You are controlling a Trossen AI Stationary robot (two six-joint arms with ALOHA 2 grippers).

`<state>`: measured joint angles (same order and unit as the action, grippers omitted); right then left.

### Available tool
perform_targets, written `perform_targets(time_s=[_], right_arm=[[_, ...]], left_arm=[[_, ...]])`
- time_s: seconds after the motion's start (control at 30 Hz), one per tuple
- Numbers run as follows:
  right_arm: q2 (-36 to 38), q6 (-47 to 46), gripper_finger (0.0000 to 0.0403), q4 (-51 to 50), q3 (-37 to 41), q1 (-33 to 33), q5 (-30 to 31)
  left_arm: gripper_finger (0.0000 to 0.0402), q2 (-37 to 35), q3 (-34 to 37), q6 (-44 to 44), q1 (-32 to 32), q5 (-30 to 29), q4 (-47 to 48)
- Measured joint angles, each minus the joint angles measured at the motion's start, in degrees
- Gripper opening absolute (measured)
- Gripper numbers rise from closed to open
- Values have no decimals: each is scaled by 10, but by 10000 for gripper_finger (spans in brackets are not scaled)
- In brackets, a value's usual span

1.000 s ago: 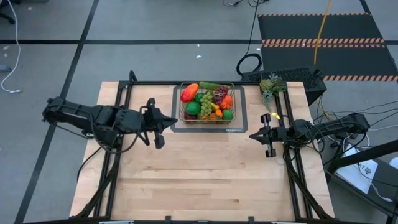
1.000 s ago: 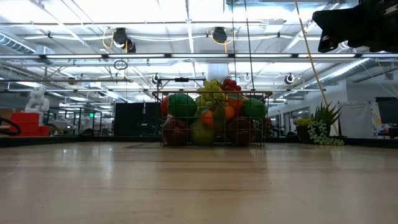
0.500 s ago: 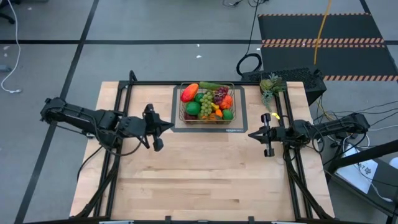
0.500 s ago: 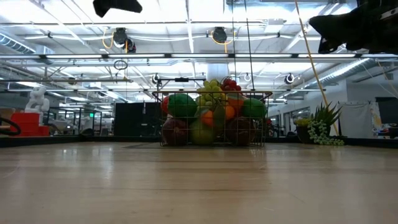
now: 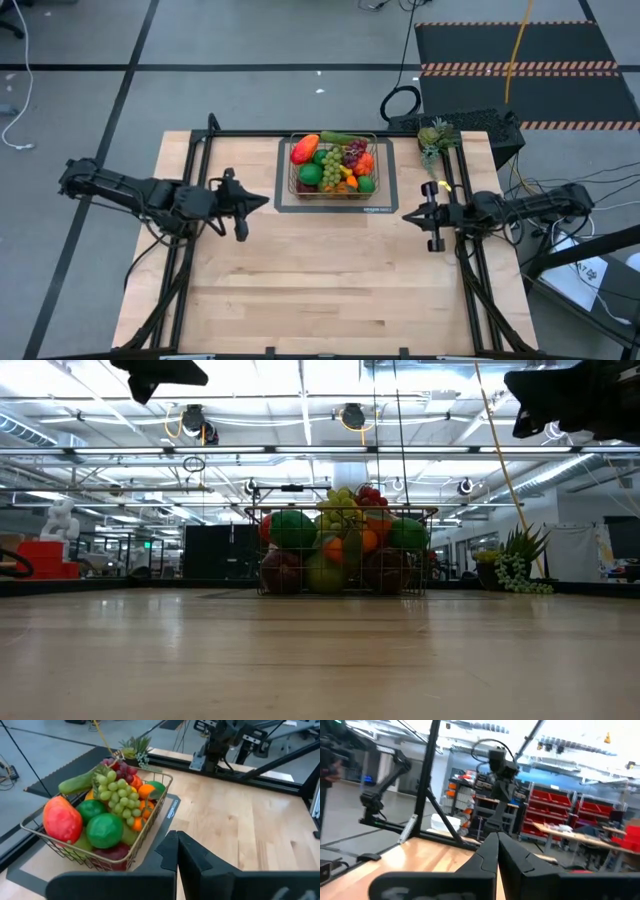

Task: Build produce basket
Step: Return to Home Position

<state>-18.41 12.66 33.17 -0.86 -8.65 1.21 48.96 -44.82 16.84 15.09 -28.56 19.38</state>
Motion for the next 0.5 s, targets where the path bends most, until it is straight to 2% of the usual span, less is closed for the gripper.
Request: perform_targets(time_s=[0.2, 0.5], right_arm=[[33, 1, 0, -9, 0, 9, -13], [111, -1, 0, -86, 0, 9, -13]], left_arm=[[3, -18, 0, -3, 0, 0, 0], [3, -19, 0, -3, 0, 0, 0]])
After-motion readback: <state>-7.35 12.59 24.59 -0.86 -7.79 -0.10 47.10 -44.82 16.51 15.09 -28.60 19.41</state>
